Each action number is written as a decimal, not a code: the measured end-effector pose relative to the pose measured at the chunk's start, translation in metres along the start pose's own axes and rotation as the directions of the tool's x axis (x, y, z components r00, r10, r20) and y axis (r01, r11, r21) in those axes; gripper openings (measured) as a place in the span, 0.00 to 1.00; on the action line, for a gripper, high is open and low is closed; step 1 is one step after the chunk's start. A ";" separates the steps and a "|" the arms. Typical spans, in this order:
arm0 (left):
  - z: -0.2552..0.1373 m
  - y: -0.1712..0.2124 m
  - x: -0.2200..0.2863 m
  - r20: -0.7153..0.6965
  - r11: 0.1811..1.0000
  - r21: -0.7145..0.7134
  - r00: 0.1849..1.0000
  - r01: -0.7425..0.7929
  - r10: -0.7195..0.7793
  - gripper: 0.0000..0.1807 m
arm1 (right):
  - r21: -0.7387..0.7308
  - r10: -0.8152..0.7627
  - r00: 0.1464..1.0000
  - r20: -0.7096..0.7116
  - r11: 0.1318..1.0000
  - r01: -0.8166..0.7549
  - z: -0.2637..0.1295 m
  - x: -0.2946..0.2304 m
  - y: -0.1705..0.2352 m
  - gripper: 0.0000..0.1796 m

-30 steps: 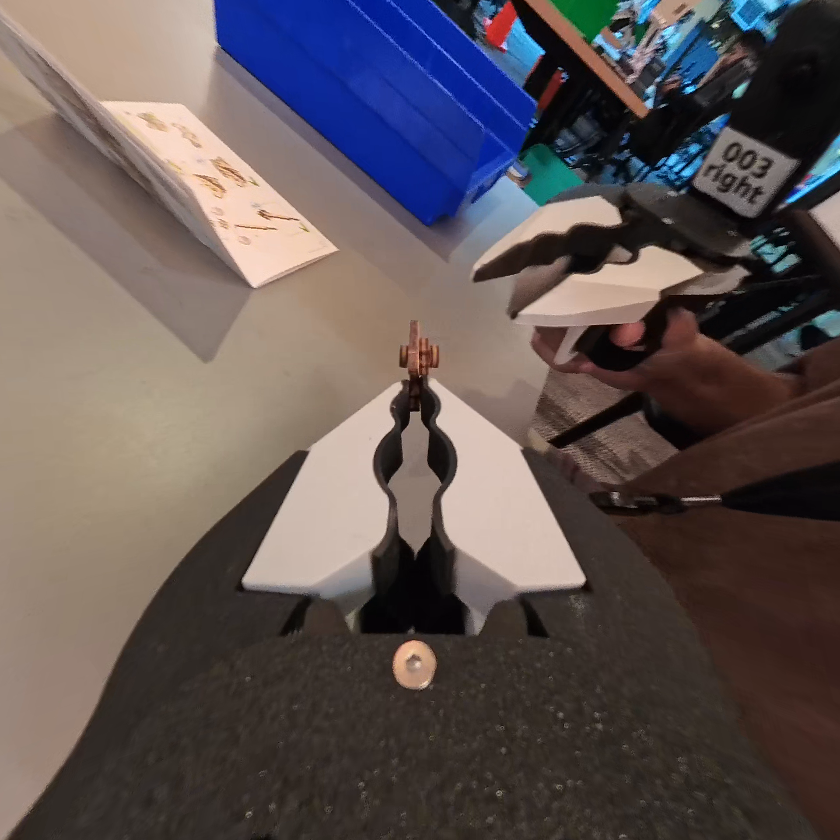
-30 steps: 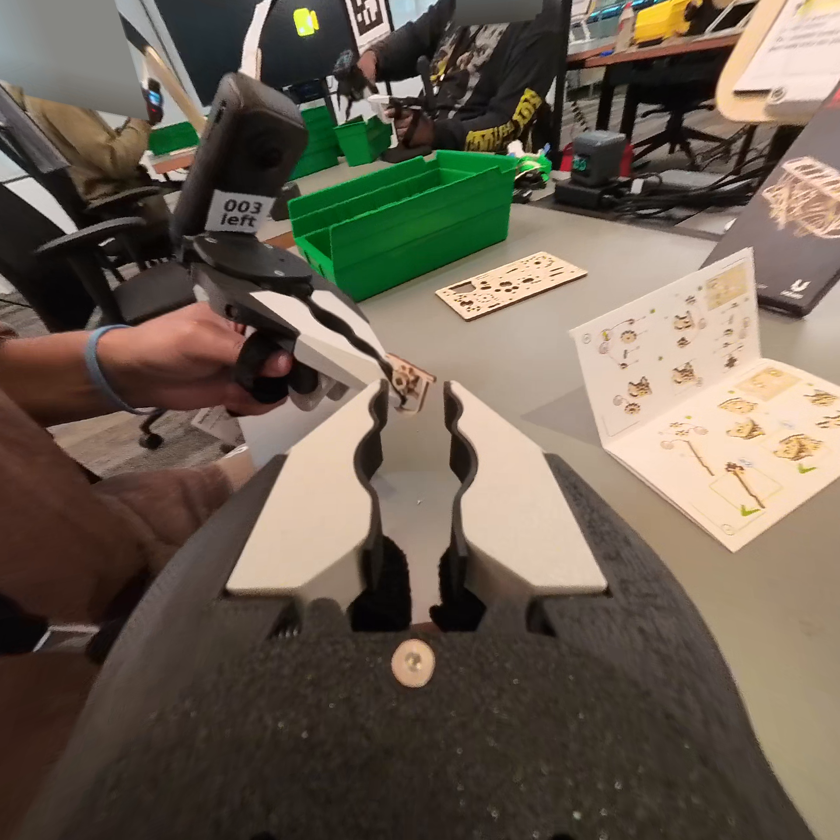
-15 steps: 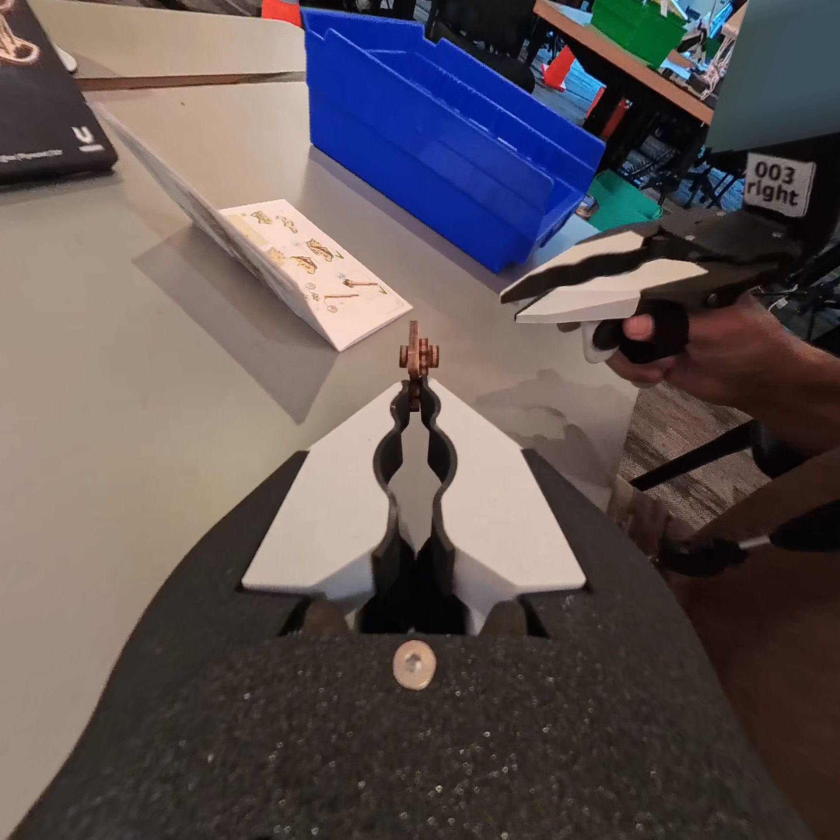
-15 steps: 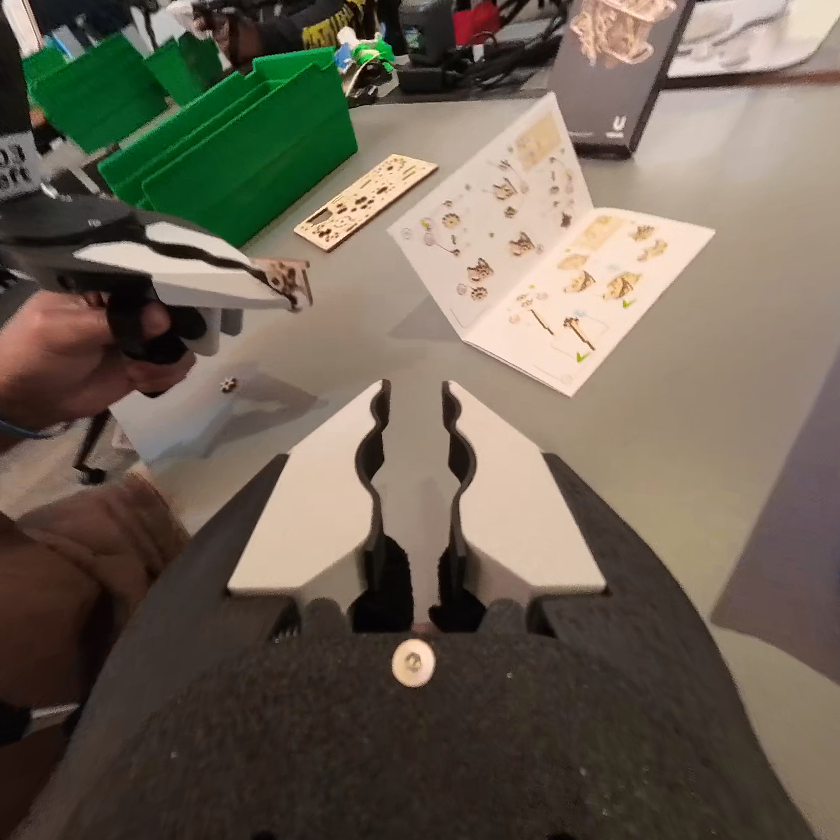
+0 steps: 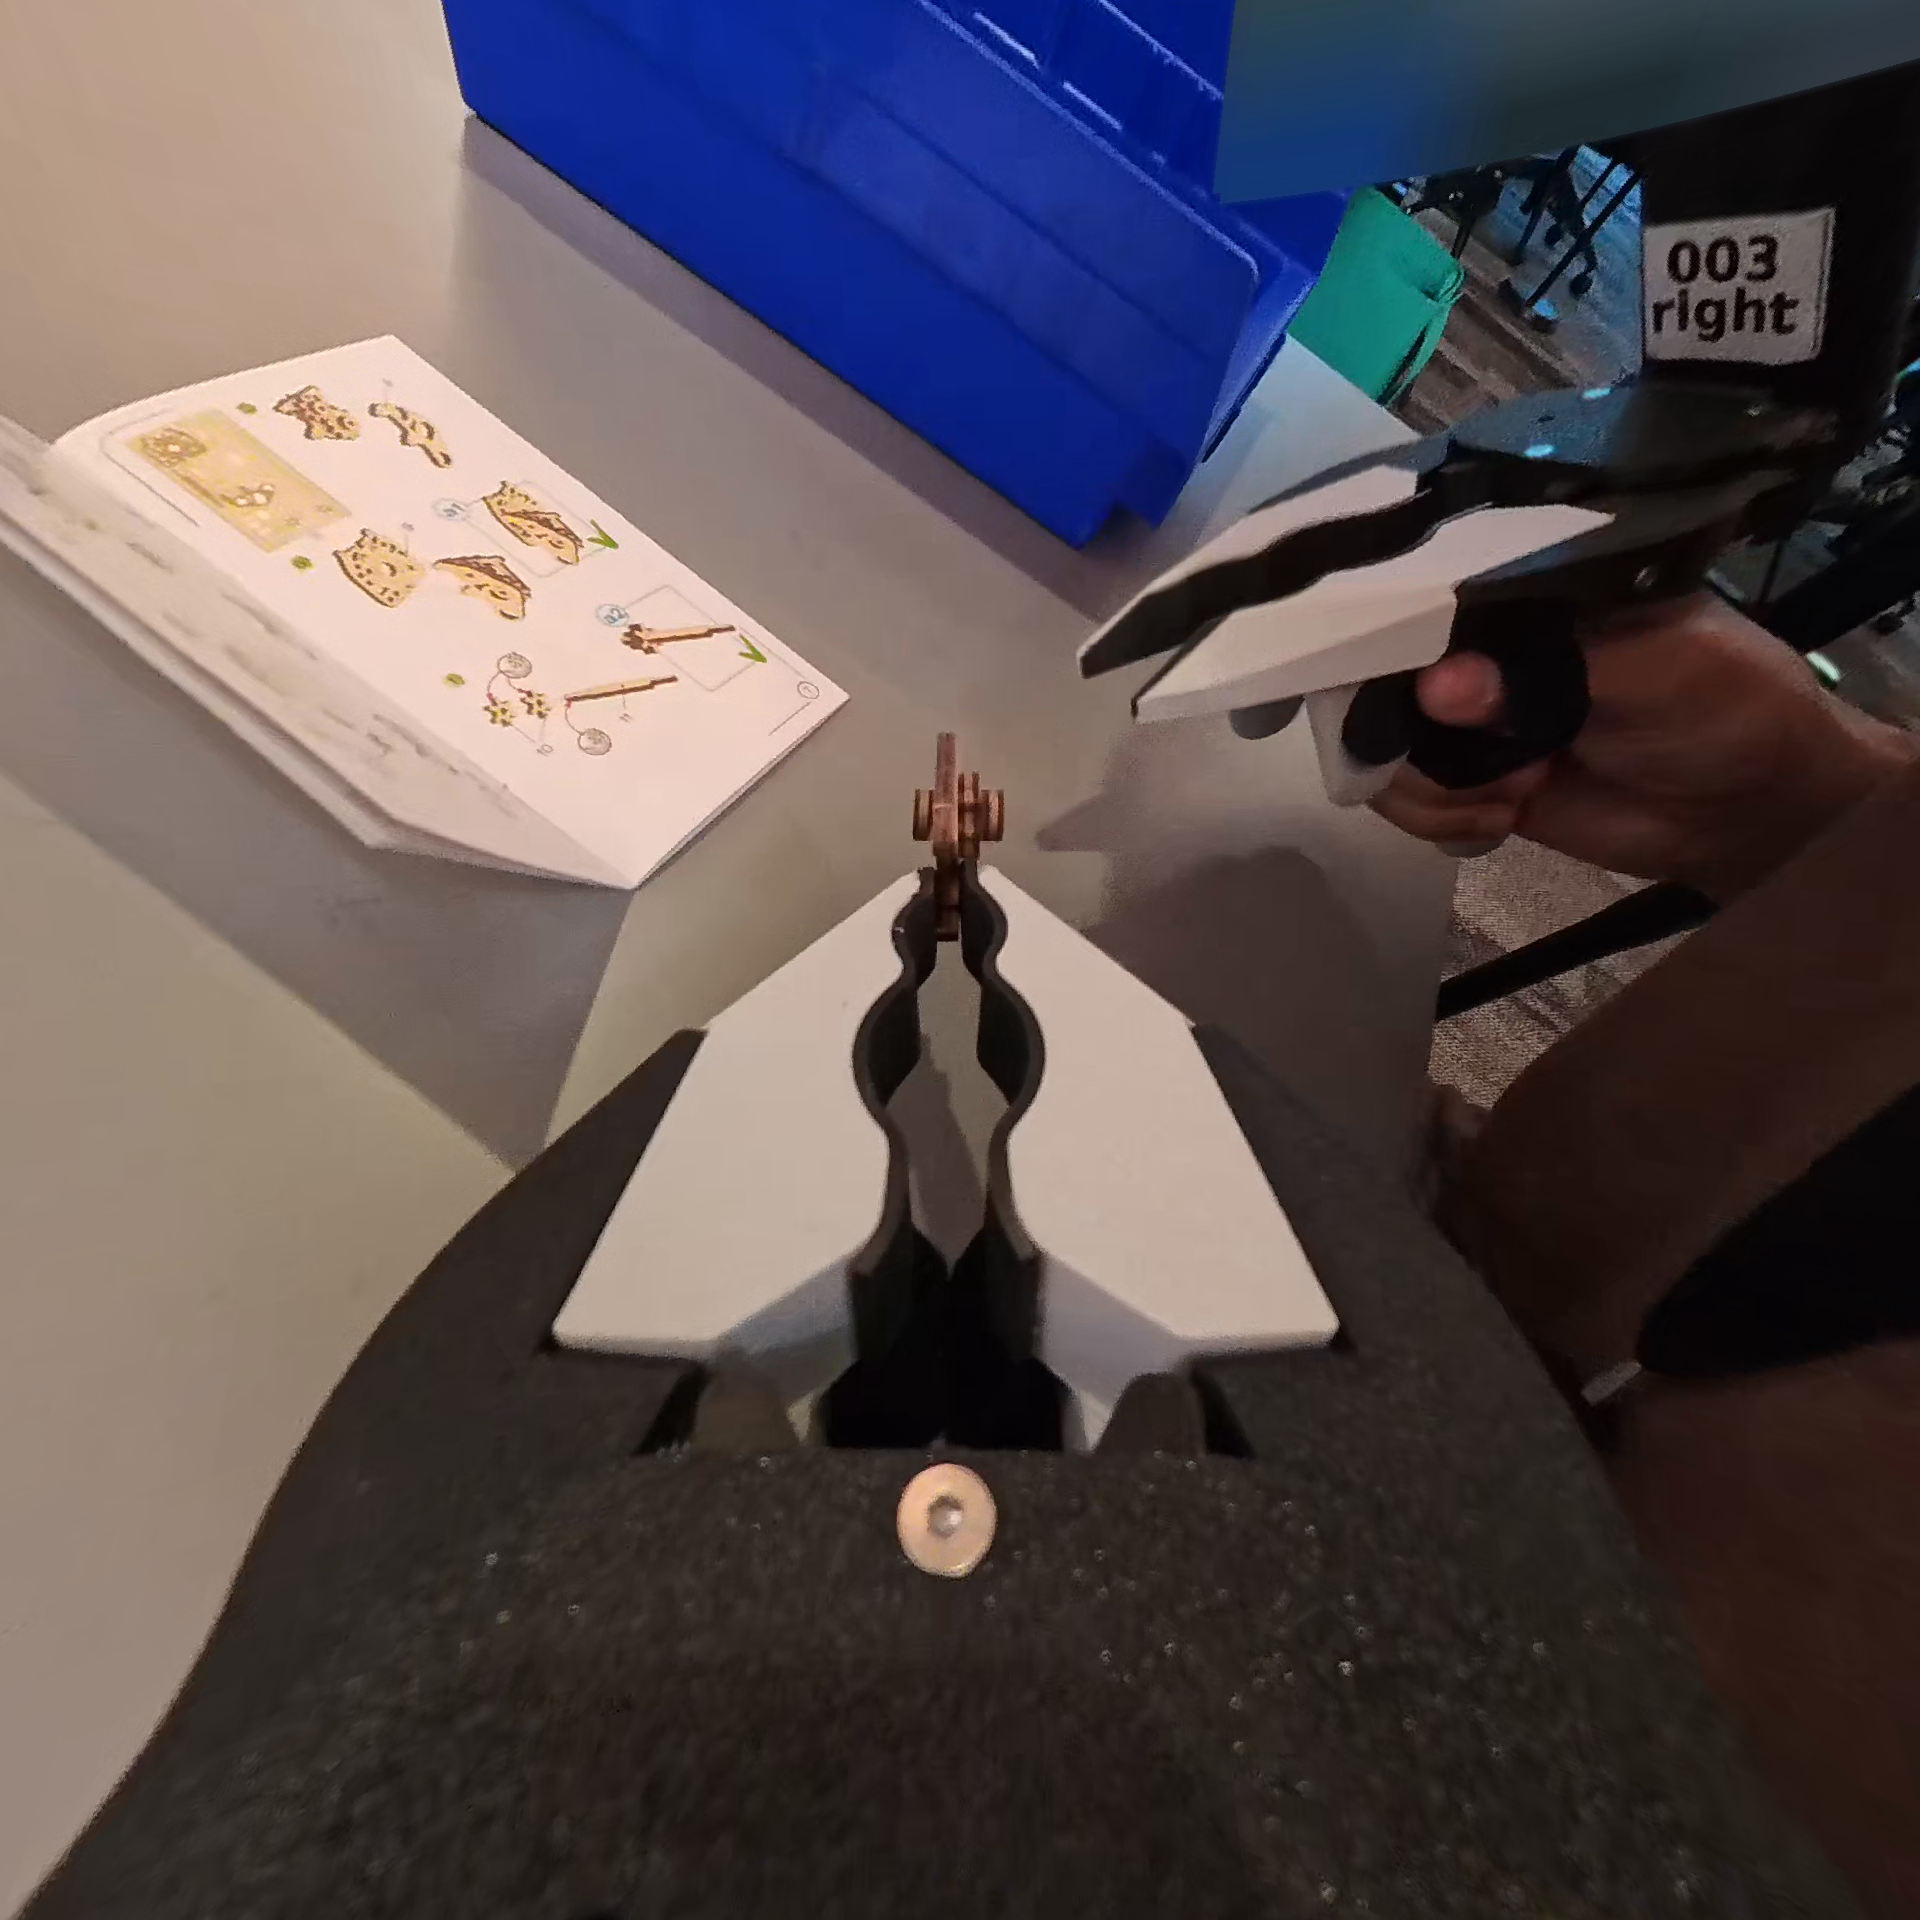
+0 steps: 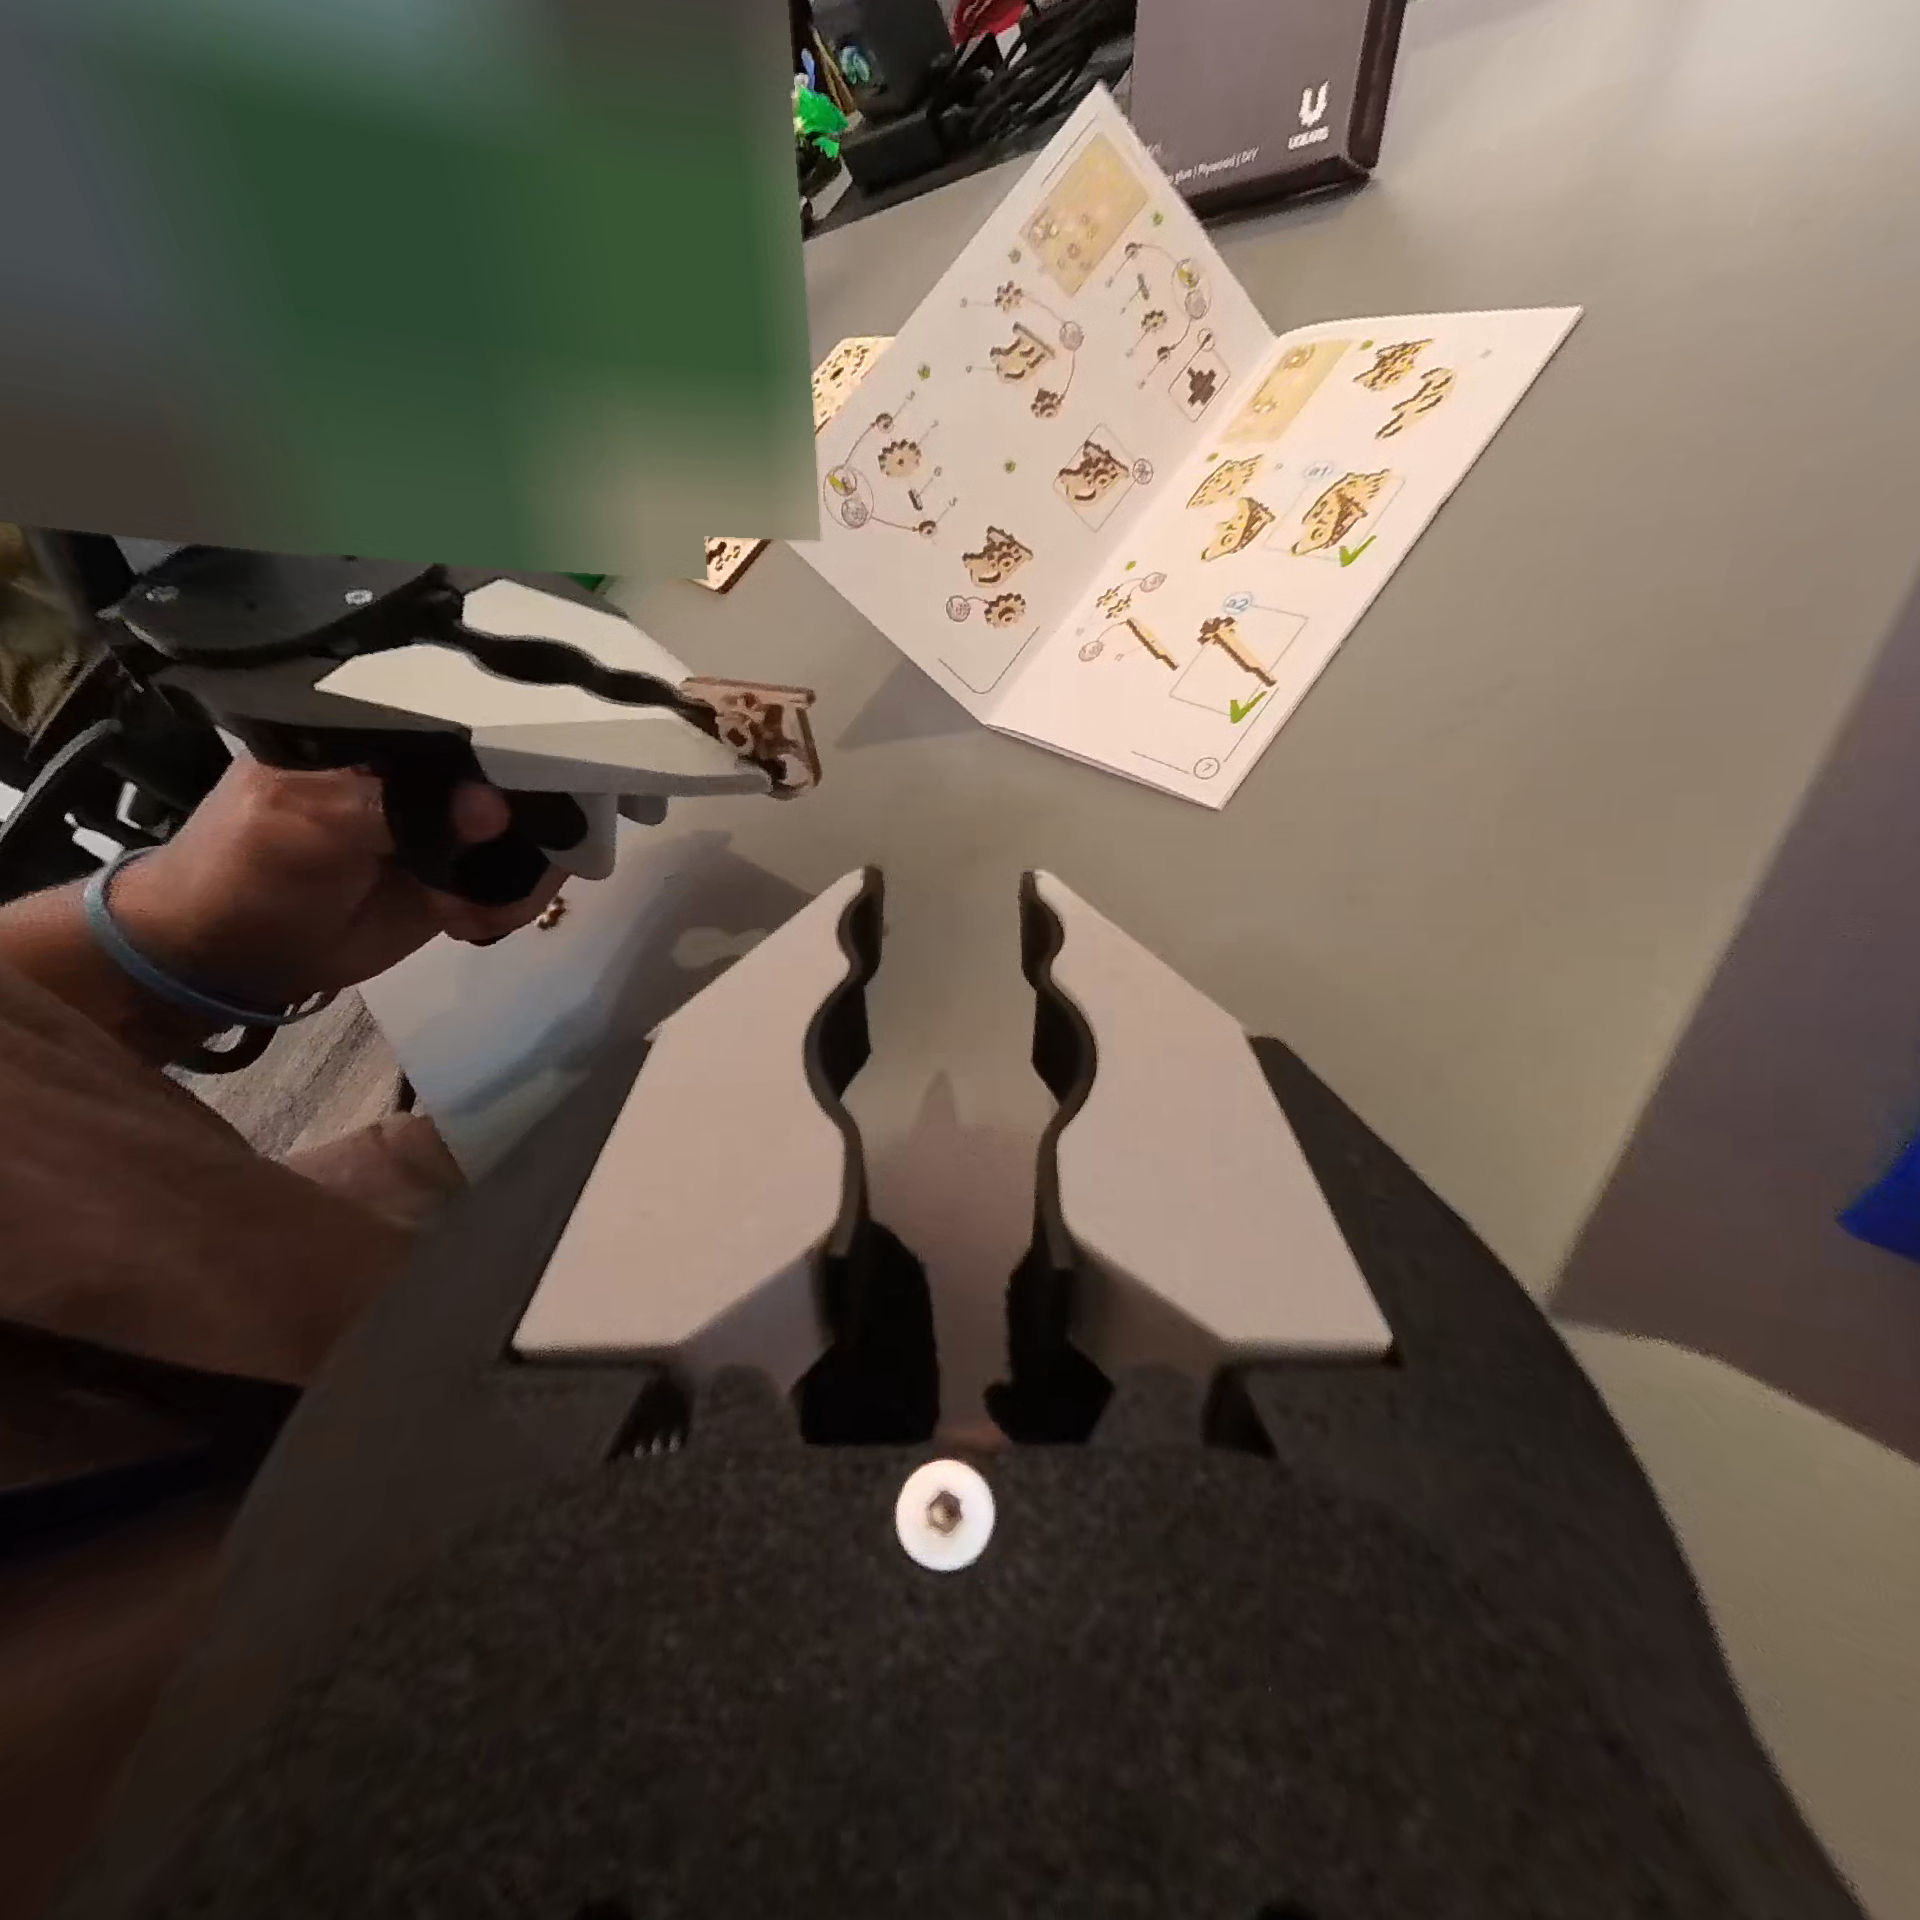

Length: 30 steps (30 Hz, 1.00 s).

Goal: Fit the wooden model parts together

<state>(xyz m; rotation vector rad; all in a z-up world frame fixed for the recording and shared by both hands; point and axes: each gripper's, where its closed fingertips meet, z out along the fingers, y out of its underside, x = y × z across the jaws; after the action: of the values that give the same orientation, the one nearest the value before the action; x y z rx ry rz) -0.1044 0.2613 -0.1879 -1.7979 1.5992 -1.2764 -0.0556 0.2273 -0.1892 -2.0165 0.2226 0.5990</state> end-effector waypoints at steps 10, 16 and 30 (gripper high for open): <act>0.012 0.001 0.000 -0.009 0.999 -0.045 1.000 0.019 -0.020 0.00 | -0.085 0.016 0.998 0.059 0.996 -0.011 0.010 -0.008 0.017 0.16; 0.016 0.001 -0.001 -0.012 0.998 -0.059 0.999 0.031 -0.031 0.01 | -0.068 0.033 0.998 0.050 0.997 -0.030 0.007 -0.004 0.013 0.16; 0.019 0.004 -0.001 -0.001 0.997 -0.072 1.000 -0.009 0.009 0.00 | -0.075 0.032 0.998 0.060 0.997 -0.027 0.009 -0.007 0.015 0.16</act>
<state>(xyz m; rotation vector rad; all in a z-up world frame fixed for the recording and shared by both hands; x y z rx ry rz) -0.0908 0.2559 -0.2005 -1.8310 1.6711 -1.2301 -0.0701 0.2266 -0.2010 -2.0663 0.1963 0.6960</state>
